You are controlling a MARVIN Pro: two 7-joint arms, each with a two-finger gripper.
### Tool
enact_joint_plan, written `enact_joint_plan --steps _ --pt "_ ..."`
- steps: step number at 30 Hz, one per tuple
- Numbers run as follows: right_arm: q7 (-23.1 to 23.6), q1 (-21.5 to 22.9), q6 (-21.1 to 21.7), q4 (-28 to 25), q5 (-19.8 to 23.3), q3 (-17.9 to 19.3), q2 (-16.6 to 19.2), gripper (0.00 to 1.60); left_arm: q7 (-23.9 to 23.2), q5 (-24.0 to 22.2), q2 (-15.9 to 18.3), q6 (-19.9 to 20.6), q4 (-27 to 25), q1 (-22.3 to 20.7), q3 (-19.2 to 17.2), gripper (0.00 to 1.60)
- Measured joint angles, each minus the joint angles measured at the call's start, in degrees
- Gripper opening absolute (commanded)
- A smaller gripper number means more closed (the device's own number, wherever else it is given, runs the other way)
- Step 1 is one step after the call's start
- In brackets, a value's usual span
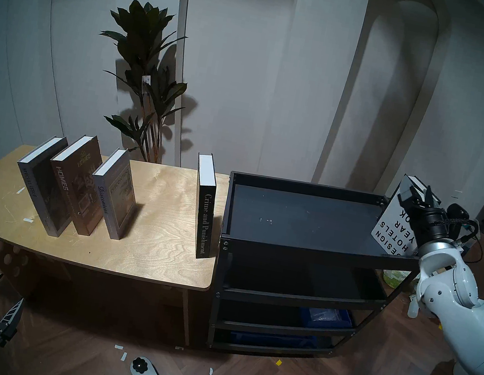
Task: Move the books from the display table onto the shelf, standing them upright with spines facing out and tallest at one end
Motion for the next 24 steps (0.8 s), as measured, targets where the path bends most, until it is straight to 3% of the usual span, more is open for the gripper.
enact_joint_plan --steps 11,24 --pt "-7.0 6.5 4.1 -7.1 2.5 -10.7 -5.2 1.60 0.1 0.9 0.0 0.0 -0.1 0.0 0.0 1.60" --pt "-12.6 14.4 11.3 -9.2 -2.6 -22.0 -11.1 1.60 0.1 1.6 0.0 0.0 -0.1 0.0 0.0 1.60"
